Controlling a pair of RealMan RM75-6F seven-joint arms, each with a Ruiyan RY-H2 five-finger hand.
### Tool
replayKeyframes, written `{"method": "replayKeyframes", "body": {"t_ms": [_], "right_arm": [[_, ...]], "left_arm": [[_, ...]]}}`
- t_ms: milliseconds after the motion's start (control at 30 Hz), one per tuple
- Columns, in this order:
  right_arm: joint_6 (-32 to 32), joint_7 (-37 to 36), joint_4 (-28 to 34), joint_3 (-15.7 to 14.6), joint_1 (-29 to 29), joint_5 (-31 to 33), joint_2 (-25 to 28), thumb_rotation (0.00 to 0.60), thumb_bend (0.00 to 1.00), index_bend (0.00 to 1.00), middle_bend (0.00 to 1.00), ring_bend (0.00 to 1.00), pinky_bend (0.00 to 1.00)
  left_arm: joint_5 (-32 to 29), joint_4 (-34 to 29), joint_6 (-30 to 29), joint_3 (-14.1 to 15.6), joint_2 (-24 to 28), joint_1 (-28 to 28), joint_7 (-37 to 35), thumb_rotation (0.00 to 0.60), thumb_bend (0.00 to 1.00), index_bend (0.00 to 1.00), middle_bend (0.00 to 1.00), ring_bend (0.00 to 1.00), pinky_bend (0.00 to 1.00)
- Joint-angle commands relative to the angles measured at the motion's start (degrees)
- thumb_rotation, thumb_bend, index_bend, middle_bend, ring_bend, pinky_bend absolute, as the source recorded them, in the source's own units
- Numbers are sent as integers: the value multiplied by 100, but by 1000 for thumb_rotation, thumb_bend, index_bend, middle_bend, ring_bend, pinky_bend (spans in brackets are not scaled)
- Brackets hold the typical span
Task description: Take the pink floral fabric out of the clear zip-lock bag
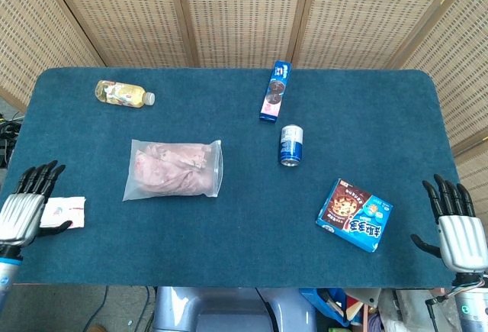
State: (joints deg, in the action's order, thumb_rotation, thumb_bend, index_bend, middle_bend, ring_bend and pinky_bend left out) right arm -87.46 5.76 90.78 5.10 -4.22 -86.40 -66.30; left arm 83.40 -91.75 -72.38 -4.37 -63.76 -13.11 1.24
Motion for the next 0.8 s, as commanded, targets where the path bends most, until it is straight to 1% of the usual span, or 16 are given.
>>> {"method": "replayKeyframes", "body": {"t_ms": [33,200,333,400,633,700,800], "right_arm": [[41,28,3,25,-23,47,-1,600,0,0,0,0,0],[31,29,-20,90,-56,89,-24,600,0,0,0,0,0],[55,11,-82,116,-56,172,-40,600,0,0,0,0,0],[65,2,-105,123,-54,204,-42,600,0,0,0,0,0],[86,4,-138,150,-54,284,-53,600,0,0,0,0,0],[139,33,-167,154,-66,339,-67,600,0,0,0,0,0],[160,55,-179,165,-73,379,-76,600,0,0,0,0,0]], "left_arm": [[-124,77,1038,-276,-34,-842,-116,600,135,0,0,0,0],[-339,631,1886,-497,-556,-1611,-22,600,136,0,0,0,0],[-417,1017,2409,-542,-932,-2072,-85,600,134,0,0,0,0],[-504,1126,2637,-541,-1037,-2234,-65,600,133,0,0,0,0],[-817,1374,3138,-557,-1330,-2612,95,600,132,0,0,0,0],[-1051,1634,3411,-585,-1518,-2807,235,600,132,0,0,0,0],[-1307,1846,3630,-596,-1663,-2956,321,600,127,0,0,0,0]]}}
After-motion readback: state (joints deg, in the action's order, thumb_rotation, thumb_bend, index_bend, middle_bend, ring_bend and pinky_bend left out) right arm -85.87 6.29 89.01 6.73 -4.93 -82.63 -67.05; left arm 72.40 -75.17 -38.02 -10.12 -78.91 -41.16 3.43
